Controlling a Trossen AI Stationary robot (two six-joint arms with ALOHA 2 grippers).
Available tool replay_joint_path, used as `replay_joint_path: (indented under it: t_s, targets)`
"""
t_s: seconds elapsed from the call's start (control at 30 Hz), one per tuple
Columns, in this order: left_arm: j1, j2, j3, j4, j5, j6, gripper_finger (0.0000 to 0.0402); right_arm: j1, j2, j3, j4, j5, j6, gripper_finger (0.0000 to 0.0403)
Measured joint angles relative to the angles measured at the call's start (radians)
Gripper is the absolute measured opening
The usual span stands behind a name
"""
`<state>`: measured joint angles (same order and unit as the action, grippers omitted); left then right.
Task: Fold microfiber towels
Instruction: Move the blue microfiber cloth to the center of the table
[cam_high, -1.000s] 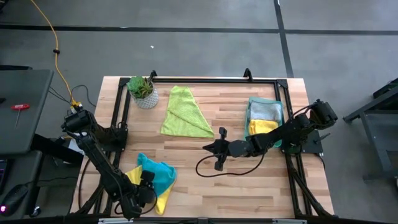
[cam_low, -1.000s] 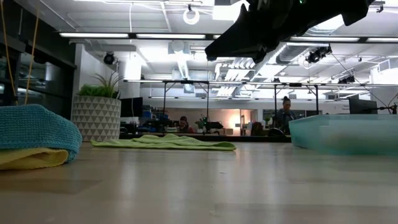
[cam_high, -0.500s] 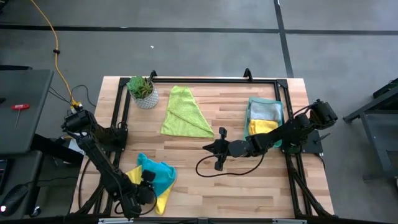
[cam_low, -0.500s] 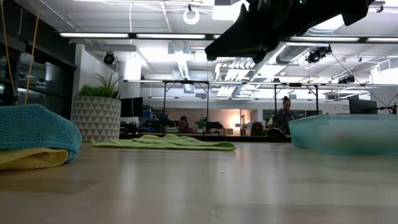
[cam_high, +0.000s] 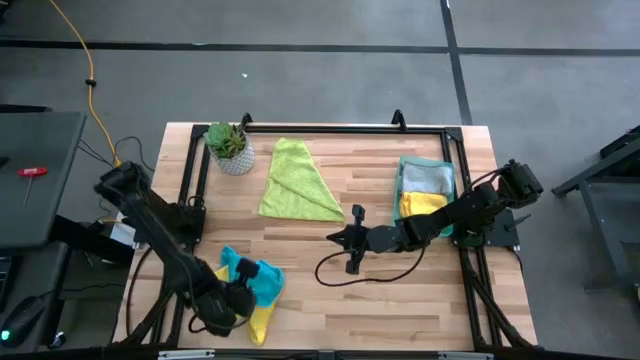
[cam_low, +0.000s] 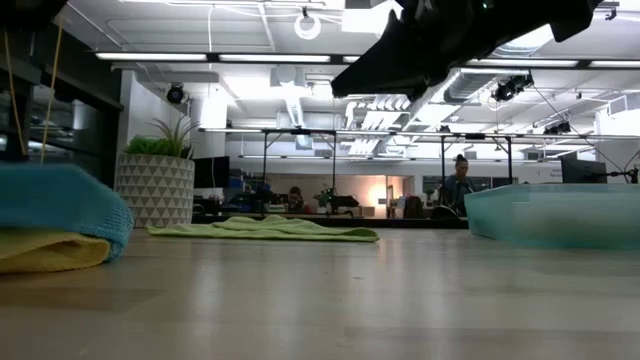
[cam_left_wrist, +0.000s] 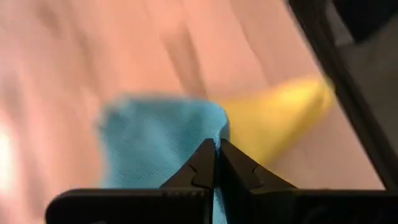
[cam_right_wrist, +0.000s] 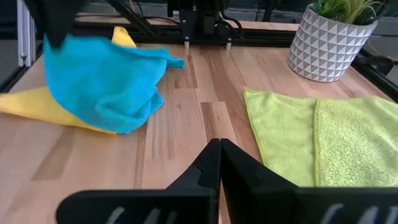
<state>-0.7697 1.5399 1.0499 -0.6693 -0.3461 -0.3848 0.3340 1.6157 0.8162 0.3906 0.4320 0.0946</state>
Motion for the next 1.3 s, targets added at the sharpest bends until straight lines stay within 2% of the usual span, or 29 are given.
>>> replay_joint_path:
  t_s: [0.13, 0.23, 0.53, 0.7, 0.87, 1.03, 1.17, 1.3]
  targets:
    - [0.078, -0.082, 0.091, -0.060, -0.109, 0.166, 0.0002, 0.010, -0.018, 0.001, -0.034, 0.003, -0.017, 0.0000]
    - [0.166, -0.124, 0.157, -0.071, -0.144, 0.289, 0.0001, 0.020, -0.029, 0.002, -0.070, 0.009, -0.017, 0.0000]
    - [0.475, -0.097, 0.373, -0.063, -0.132, 0.521, 0.0000, 0.040, -0.061, 0.001, -0.167, 0.048, -0.017, 0.0000]
    - [0.589, -0.085, 0.511, -0.015, -0.121, 0.536, 0.0000, 0.042, -0.075, 0.001, -0.188, 0.059, -0.017, 0.0000]
    - [0.596, -0.094, 0.573, -0.036, -0.076, 0.517, 0.0000, 0.049, -0.086, 0.001, -0.242, 0.080, 0.004, 0.0000]
    - [0.535, -0.098, 0.572, -0.146, -0.098, 0.454, 0.0000, 0.049, -0.086, 0.001, -0.260, 0.087, 0.028, 0.0000]
    - [0.483, -0.087, 0.520, -0.175, -0.100, 0.390, 0.0000, 0.049, -0.086, 0.001, -0.259, 0.104, 0.026, 0.0000]
    - [0.442, -0.087, 0.422, -0.139, -0.100, 0.346, 0.0000, 0.049, -0.087, 0.001, -0.260, 0.183, 0.011, 0.0000]
